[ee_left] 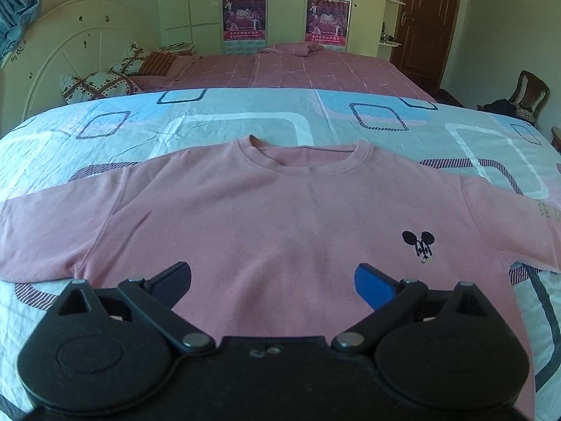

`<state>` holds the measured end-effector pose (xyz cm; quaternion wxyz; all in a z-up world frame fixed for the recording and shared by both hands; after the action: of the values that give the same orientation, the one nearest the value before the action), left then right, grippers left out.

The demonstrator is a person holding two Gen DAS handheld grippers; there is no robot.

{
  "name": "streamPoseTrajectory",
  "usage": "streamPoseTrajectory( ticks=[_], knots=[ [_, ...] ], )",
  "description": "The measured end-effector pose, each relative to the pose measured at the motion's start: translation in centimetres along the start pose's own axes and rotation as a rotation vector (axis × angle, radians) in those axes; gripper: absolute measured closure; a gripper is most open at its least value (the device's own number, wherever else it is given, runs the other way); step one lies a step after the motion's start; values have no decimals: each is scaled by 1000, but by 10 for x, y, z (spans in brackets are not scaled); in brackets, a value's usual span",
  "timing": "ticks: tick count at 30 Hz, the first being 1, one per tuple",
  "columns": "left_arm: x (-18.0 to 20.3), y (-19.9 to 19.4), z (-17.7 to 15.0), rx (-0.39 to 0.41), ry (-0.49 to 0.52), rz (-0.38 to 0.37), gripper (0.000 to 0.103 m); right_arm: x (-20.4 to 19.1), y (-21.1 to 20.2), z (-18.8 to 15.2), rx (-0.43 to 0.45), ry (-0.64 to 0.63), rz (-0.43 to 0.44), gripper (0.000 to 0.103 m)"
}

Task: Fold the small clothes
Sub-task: 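Move both tools down toward the pink sweatshirt on the bed, then grasp the sweatshirt side edge with the right gripper and fold it toward the middle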

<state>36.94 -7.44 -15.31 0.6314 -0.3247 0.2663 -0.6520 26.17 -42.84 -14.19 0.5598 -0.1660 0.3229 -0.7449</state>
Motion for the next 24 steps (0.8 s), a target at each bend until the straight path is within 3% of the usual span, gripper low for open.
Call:
streamPoseTrajectory(
  ticks=[4,10,13,19,22,24],
  knots=[
    [21,12,2,-7,12,-2,5,45,24,3,-36,45,-67,35],
    [41,24,7,0,37,6,5,103,55,4,-81,130,-151,39],
    [45,30,9,4,49,15,6,125,69,4,-104,180,-172,54],
    [45,40,12,-14,40,18,15,159,90,9,-81,294,-176,71],
    [45,43,13,-25,45,14,22,171,96,12,-62,356,-175,92],
    [44,43,14,-27,49,15,24,174,99,14,-49,370,-169,97]
  ],
)
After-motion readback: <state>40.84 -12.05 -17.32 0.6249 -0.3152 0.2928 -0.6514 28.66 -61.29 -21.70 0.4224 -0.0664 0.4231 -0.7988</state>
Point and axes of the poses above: each gripper's, at about its wrist camera, not at the fingertips, and y roughly the way its jaws point, x to its right, z to its top, the point moved 5 cm from there along y, roughly the way its jaws point, and after that the axes turned 8 degrees about -y, right-handed, at the moved point
